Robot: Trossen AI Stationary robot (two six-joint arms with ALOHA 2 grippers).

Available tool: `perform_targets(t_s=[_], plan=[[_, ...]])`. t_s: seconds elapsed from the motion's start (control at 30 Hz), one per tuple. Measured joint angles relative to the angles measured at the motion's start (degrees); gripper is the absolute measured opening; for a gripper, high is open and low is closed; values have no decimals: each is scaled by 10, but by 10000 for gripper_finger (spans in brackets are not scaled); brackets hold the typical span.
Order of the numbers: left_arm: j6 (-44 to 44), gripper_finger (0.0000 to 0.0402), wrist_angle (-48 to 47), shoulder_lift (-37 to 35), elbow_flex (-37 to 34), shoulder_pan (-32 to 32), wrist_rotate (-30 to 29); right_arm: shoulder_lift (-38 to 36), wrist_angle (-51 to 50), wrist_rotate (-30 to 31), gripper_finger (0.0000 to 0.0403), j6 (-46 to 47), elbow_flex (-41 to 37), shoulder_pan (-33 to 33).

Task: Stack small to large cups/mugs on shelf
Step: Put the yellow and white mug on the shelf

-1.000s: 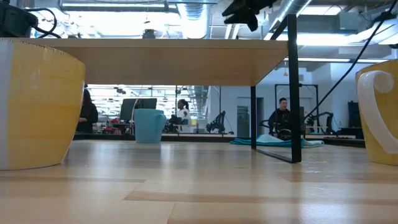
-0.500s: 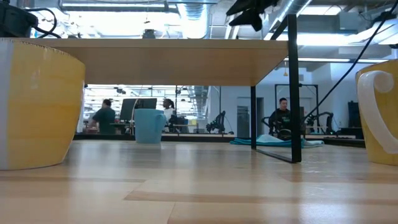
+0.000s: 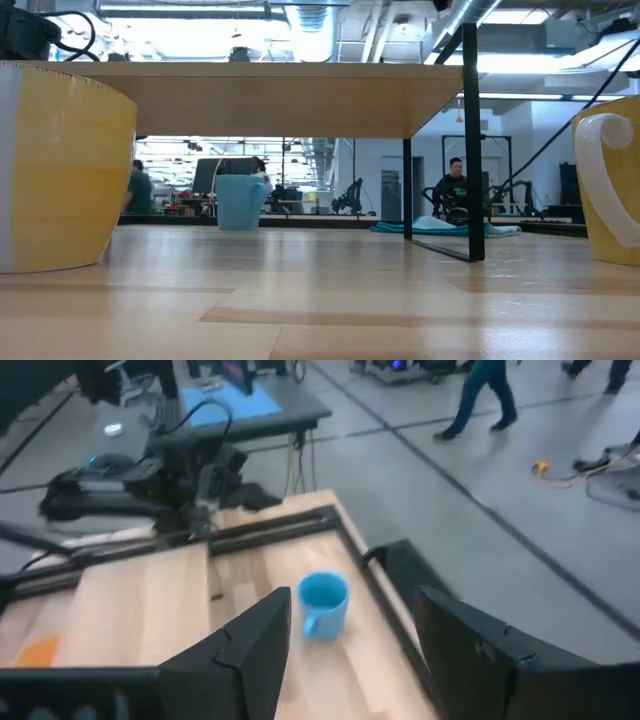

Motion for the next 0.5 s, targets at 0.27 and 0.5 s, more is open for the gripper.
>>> perform_targets(t_s=[0.27, 0.5], plan=[[17, 308, 3, 0, 0, 0, 42, -24, -240, 1, 233, 2, 0, 57], [18, 308, 2, 0, 0, 0, 42, -22, -432, 6, 233, 130, 0, 156]])
